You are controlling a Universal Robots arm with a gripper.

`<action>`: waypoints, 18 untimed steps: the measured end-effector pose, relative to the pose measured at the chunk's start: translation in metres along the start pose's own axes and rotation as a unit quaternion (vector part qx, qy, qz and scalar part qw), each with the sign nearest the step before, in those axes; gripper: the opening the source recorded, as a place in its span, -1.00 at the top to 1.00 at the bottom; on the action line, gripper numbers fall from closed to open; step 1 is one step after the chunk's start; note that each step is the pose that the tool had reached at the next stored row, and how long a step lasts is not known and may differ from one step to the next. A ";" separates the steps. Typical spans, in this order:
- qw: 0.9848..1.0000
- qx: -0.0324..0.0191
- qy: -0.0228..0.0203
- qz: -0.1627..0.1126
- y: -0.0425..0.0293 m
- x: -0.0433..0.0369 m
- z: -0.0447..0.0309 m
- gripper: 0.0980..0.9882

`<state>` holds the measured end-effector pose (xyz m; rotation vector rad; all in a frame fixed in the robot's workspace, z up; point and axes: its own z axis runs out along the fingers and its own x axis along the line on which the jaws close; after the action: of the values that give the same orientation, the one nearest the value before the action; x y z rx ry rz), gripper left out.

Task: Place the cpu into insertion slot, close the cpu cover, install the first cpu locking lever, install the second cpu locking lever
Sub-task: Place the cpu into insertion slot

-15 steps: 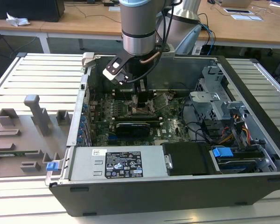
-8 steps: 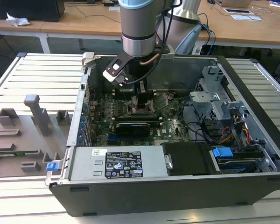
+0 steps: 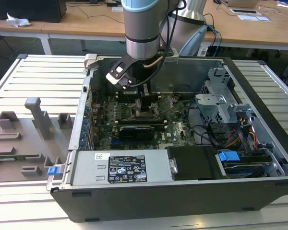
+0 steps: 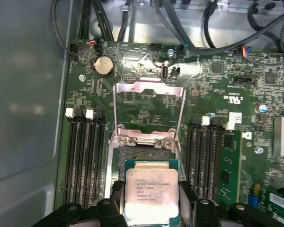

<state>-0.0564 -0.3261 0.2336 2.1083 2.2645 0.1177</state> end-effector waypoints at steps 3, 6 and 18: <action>1.000 0.001 -0.010 0.000 0.0001 0.0084 0.0068 0.00; 1.000 0.001 -0.015 0.001 -0.0002 0.0099 0.0112 0.00; 1.000 0.002 -0.024 0.019 -0.0015 0.0123 0.0283 0.00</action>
<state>-0.0564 -0.3133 0.2054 2.1326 2.1999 0.0639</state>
